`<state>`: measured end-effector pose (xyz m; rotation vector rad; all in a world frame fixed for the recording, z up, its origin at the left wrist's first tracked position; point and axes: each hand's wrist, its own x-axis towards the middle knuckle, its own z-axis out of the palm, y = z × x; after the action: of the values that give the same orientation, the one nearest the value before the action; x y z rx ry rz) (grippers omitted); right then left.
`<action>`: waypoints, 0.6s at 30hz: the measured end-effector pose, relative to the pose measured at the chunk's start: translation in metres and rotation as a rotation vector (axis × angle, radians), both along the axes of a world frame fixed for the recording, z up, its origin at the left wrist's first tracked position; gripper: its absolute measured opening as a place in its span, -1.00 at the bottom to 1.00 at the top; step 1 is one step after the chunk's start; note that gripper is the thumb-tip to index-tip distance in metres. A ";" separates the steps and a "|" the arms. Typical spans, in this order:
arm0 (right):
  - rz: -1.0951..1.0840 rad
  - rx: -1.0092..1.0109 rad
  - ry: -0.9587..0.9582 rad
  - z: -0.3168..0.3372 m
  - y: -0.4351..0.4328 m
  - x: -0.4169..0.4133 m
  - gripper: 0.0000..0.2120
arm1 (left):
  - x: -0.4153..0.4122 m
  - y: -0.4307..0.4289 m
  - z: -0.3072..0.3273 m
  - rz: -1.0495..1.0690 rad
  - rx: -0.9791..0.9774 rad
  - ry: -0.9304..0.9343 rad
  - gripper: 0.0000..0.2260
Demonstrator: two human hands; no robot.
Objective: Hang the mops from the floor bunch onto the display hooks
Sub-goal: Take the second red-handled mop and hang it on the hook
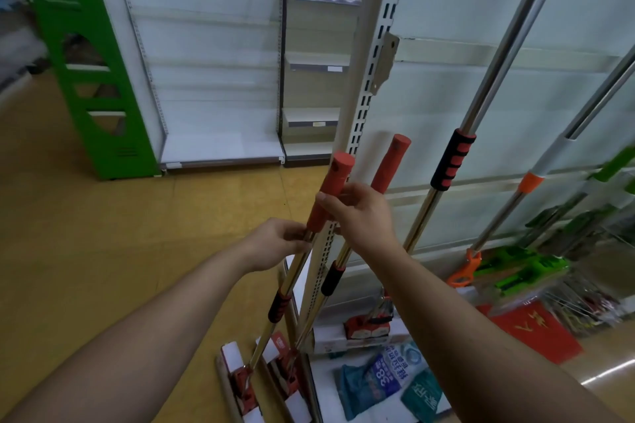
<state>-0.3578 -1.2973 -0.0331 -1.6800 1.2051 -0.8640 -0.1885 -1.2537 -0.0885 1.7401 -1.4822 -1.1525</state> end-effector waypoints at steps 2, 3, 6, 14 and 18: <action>0.018 -0.007 -0.008 0.004 0.003 0.005 -0.73 | 0.005 0.009 0.003 0.019 -0.016 -0.009 -0.73; 0.032 -0.014 -0.008 0.006 0.004 0.008 -0.71 | 0.008 0.013 0.005 0.028 -0.023 -0.016 -0.73; 0.073 -0.039 -0.011 0.016 0.010 0.014 -0.66 | 0.015 0.025 0.012 0.060 -0.053 -0.010 -0.77; 0.188 -0.077 -0.064 0.054 0.024 0.015 -0.70 | 0.016 0.052 0.043 0.108 -0.179 0.016 -0.86; 0.236 -0.064 -0.078 0.070 0.027 0.007 -0.67 | 0.009 0.060 0.053 0.129 -0.221 0.029 -0.87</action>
<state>-0.3504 -1.2701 0.0368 -1.7814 0.9140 -0.8204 -0.1797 -1.1939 -0.0355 1.6348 -1.4011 -0.9082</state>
